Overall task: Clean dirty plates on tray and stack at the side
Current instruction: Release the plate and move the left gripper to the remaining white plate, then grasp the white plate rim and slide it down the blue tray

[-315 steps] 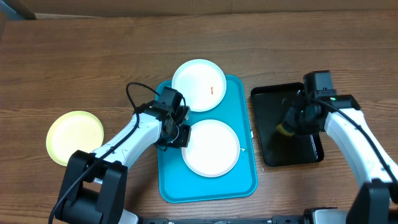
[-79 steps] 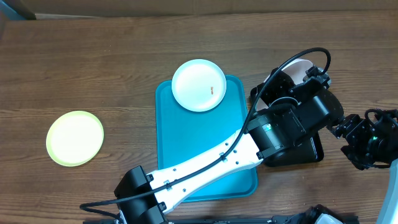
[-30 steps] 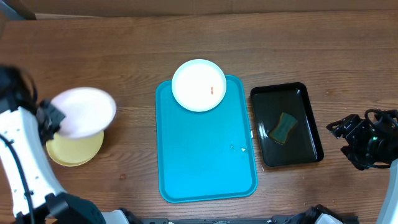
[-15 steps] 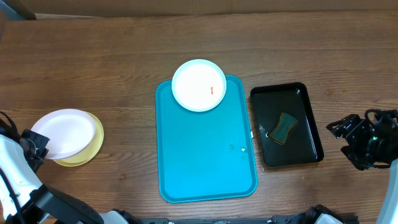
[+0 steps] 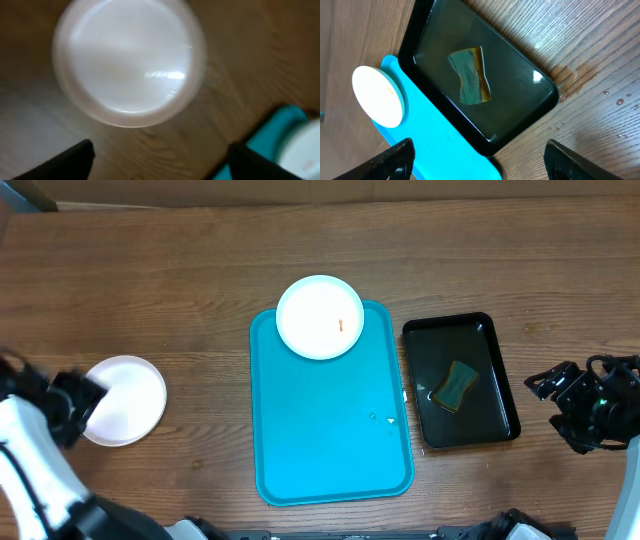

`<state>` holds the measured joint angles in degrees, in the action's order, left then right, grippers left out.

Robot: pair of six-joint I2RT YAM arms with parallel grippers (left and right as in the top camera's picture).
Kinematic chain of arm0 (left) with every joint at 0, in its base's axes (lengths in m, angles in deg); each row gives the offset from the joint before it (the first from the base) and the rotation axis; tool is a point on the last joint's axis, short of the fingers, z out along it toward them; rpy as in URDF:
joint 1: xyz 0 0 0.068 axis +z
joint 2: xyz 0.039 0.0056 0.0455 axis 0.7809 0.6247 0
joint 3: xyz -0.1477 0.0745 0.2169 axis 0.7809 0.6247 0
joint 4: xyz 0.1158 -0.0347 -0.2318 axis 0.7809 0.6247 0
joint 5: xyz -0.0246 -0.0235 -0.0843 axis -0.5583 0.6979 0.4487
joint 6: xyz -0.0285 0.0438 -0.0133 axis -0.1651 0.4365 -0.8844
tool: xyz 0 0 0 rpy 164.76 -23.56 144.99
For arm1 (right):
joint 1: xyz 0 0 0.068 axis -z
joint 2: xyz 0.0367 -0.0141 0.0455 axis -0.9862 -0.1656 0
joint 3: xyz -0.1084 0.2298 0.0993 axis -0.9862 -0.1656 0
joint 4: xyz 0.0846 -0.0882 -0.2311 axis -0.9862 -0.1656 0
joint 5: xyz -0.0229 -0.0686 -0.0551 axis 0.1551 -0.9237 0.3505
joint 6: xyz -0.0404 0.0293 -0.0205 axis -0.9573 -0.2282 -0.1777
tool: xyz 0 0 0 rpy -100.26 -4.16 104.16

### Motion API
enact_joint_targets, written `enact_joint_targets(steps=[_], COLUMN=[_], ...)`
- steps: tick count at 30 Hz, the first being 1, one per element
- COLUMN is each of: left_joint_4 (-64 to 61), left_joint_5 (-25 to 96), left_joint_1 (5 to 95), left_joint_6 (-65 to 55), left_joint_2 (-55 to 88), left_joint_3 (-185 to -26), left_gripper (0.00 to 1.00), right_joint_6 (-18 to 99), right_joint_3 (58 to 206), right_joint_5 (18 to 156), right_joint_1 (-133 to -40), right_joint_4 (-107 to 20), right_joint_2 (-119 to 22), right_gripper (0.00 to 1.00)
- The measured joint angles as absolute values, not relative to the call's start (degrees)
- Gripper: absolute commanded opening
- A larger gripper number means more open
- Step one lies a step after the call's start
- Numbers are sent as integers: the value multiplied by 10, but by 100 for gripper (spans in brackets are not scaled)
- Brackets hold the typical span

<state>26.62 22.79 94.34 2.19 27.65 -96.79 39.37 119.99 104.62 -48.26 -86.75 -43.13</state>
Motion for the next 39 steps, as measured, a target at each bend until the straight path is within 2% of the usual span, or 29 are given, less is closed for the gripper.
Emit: enact_joint_targets(steps=[4,9,11,12,15,16,19,23,27,31,34,39], left_joint_4=[261,208,185,172,136,124,92,36,-2,-27,-42,-64], left_joint_5=[270,297,297,290,234,210,142,104,96,92,88,88], left_joint_1=[815,597,526,493,434,419,388,378,378,374,371,371], left_joint_6=[69,121,135,142,137,130,101,49,13,-3,-10,-13], left_joint_2=[213,195,207,216,251,267,332,435,502,536,552,566], left_joint_3=[-982,-987,-987,-987,-987,-988,-988,-988,-988,-988,-988,-988], left_gripper=[100,100,84,81,83,81,77,58,53,53,34,15], right_joint_6=[391,361,350,344,336,334,329,325,325,325,324,323], right_joint_3=[1200,1200,1200,1200,1200,1200,1200,1200,1200,1200,1200,1200], right_joint_5=[1046,1057,1060,1061,1063,1063,1065,1067,1068,1067,1067,1067], right_joint_1=[-488,-527,-555,-573,-613,-629,-660,-675,-675,-675,-675,-675], right_joint_4=[-861,-857,-857,-855,-851,-849,-841,-838,-838,-838,-838,-838], right_joint_2=[-431,-431,-431,-431,-431,-431,-431,-431,-431,-431,-431,-431], right_gripper=[83,81,80,81,81,82,85,86,86,86,86,86])
